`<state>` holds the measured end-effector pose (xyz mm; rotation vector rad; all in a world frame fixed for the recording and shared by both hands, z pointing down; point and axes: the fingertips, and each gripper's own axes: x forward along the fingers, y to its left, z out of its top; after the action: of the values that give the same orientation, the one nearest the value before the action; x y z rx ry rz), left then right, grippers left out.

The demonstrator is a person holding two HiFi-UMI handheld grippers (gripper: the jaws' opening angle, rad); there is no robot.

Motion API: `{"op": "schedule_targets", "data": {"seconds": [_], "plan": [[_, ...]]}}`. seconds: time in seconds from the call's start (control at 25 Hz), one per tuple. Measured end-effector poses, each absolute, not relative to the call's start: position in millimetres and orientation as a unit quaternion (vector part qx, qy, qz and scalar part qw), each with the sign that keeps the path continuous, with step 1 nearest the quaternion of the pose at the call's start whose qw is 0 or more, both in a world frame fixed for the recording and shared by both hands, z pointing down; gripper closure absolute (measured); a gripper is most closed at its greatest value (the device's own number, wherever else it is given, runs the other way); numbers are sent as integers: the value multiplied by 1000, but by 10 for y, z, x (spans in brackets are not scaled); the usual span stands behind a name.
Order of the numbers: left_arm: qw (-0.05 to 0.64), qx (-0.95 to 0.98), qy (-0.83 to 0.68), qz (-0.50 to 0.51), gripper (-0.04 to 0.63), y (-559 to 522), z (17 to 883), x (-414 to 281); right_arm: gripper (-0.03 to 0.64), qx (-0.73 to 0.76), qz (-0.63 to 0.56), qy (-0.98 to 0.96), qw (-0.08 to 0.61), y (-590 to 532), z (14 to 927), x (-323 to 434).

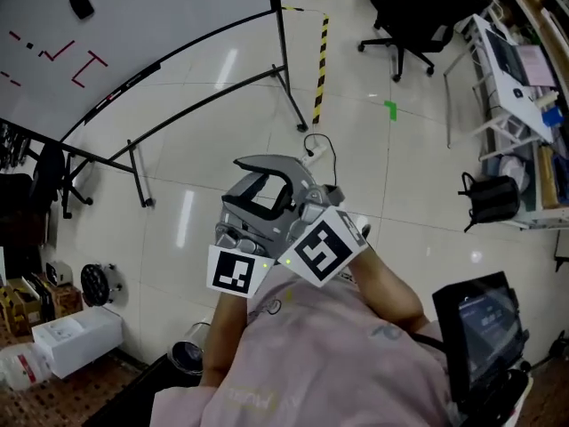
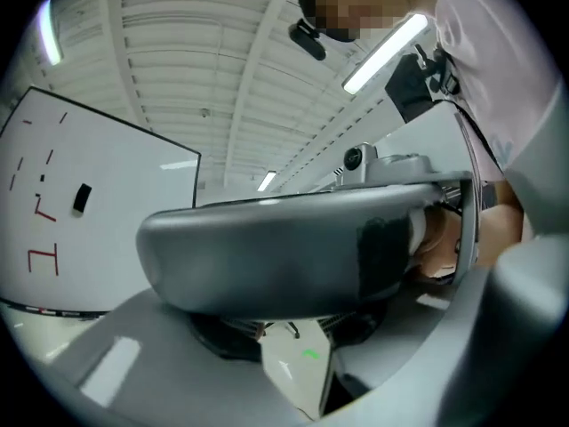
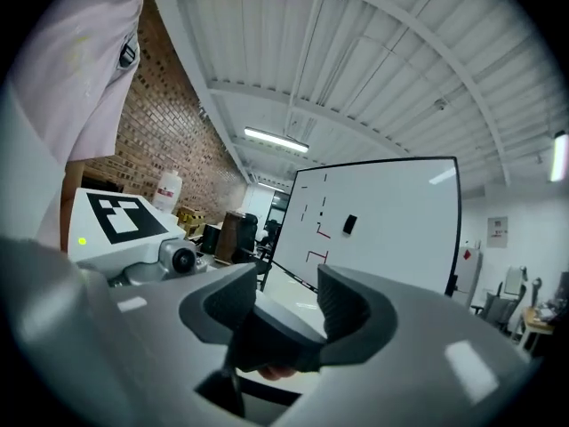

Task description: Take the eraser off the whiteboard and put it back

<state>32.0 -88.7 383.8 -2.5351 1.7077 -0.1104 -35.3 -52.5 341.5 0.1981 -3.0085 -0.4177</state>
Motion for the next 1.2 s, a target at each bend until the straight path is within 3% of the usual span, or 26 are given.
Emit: {"op": "schedule_targets", "data": {"seconds": [0.16, 0.84, 1.2], "plan": [[31, -817, 576, -12, 468, -655, 3883, 339, 408, 37, -134, -987, 83, -260, 3545, -323], [-17, -771, 636, -34, 474, -97, 4070, -339, 422, -34, -94, -993, 64, 354, 3698, -974], [-11, -766, 643, -24, 488, 51, 4054, -568, 431, -51, -98, -992, 64, 533, 3694, -1209]]}}
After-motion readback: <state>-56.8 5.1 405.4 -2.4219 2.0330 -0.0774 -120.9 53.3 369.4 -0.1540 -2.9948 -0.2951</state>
